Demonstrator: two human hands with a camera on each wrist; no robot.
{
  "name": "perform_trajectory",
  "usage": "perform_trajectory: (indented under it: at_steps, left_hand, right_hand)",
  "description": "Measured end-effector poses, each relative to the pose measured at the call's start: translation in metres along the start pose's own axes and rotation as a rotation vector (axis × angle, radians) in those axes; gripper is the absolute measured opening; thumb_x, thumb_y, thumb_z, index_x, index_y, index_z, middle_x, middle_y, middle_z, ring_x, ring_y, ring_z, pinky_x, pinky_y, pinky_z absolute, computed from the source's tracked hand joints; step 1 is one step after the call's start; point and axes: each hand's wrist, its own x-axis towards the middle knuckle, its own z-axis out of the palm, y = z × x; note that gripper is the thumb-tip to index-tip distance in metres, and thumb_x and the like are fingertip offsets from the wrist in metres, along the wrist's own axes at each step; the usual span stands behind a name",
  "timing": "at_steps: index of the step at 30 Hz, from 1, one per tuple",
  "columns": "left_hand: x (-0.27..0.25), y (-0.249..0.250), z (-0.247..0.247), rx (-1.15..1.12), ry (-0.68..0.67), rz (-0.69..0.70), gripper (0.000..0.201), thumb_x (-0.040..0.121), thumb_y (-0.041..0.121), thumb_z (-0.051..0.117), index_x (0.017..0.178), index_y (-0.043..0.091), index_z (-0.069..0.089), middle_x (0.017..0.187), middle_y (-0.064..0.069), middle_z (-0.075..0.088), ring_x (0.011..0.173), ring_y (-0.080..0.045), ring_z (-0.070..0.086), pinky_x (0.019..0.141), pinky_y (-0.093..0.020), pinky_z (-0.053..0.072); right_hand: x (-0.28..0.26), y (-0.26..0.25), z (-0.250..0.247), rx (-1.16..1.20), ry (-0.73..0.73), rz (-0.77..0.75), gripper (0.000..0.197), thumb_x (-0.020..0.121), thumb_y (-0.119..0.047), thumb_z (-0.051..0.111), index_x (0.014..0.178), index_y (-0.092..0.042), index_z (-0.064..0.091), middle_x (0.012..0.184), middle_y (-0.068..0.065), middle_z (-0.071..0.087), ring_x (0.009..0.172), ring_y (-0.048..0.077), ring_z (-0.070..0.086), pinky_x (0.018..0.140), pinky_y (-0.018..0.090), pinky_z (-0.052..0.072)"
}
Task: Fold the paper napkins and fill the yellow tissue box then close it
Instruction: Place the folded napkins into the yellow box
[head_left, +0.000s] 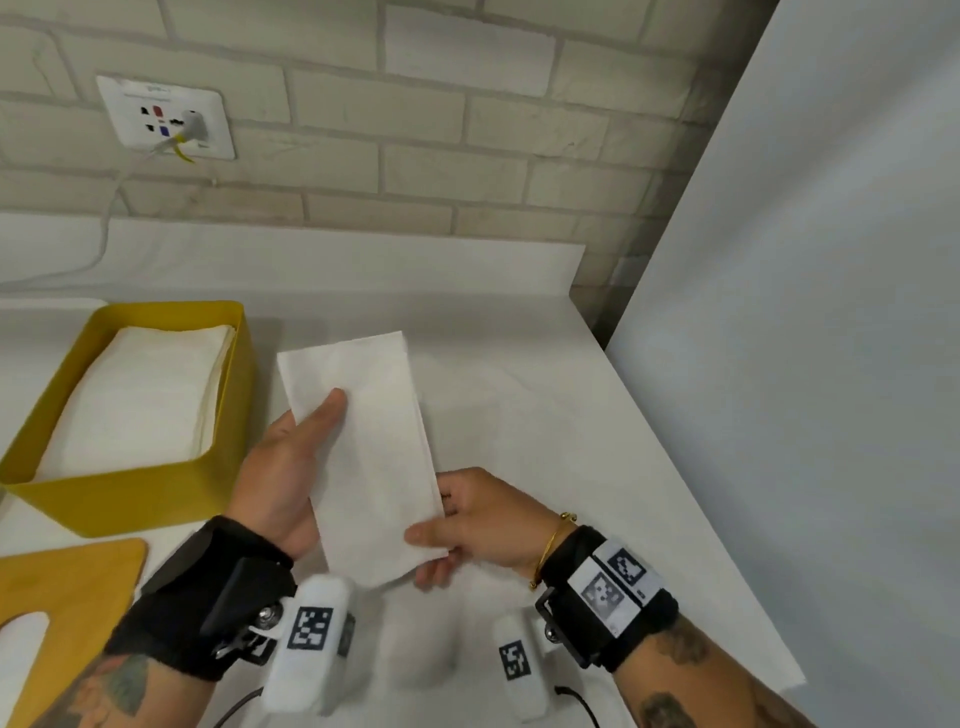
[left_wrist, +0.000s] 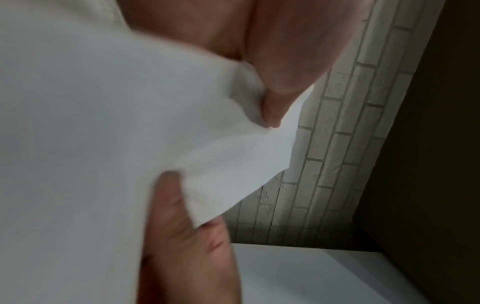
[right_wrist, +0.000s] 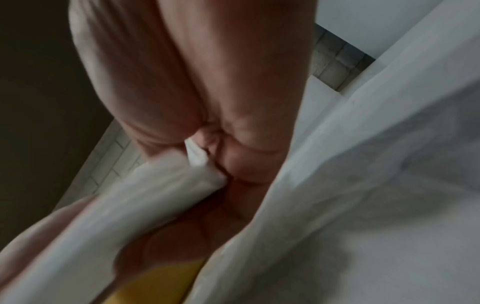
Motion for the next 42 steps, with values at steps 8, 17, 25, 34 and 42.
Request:
perform_trajectory:
  at_steps: [8, 17, 25, 34, 42]
  left_hand:
    - [-0.005, 0.001, -0.013, -0.029, 0.047, -0.004, 0.025, 0.101, 0.027, 0.054, 0.119, 0.017, 0.069, 0.112, -0.008, 0.076, 0.095, -0.022, 0.076, 0.078, -0.038, 0.063]
    - [-0.012, 0.001, -0.021, 0.002, 0.079, -0.034, 0.026, 0.100, 0.028, 0.054, 0.120, 0.019, 0.067, 0.110, -0.009, 0.076, 0.092, -0.024, 0.075, 0.080, -0.043, 0.062]
    - [-0.013, 0.004, -0.023, 0.025, 0.112, -0.032, 0.020, 0.100, 0.027, 0.055, 0.114, 0.020, 0.068, 0.105, -0.008, 0.077, 0.092, -0.026, 0.074, 0.089, -0.047, 0.053]
    - [-0.008, 0.000, -0.017, 0.017, 0.085, -0.050, 0.028, 0.099, 0.027, 0.056, 0.123, 0.017, 0.066, 0.113, -0.012, 0.075, 0.099, -0.030, 0.073, 0.094, -0.050, 0.053]
    - [-0.012, 0.002, -0.020, 0.010, 0.106, -0.052, 0.023, 0.098, 0.027, 0.056, 0.117, 0.018, 0.067, 0.110, -0.011, 0.076, 0.097, -0.029, 0.073, 0.089, -0.049, 0.054]
  right_hand:
    - [-0.013, -0.011, -0.126, -0.481, 0.527, 0.192, 0.008, 0.094, -0.010, 0.062, 0.097, -0.014, 0.068, 0.100, 0.009, 0.074, 0.082, 0.021, 0.073, 0.059, 0.019, 0.053]
    - [0.025, 0.041, -0.179, -0.836, 0.608, 0.567, 0.073, 0.087, -0.053, 0.068, 0.130, 0.004, 0.053, 0.138, 0.017, 0.056, 0.125, 0.033, 0.055, 0.094, 0.032, 0.044]
    - [-0.007, -0.003, -0.166, -0.413, 0.861, 0.117, 0.010, 0.086, -0.010, 0.072, 0.086, -0.017, 0.066, 0.090, -0.001, 0.065, 0.101, 0.029, 0.065, 0.093, 0.042, 0.055]
    - [-0.055, -0.099, -0.149, -0.266, 0.844, -0.452, 0.047, 0.081, -0.003, 0.081, 0.113, -0.030, 0.060, 0.115, 0.002, 0.071, 0.106, 0.015, 0.069, 0.089, 0.032, 0.059]
    - [-0.070, -0.135, -0.111, 0.048, 0.589, -0.652, 0.026, 0.082, 0.000, 0.074, 0.107, -0.009, 0.071, 0.101, 0.003, 0.079, 0.095, 0.020, 0.074, 0.082, 0.032, 0.059]
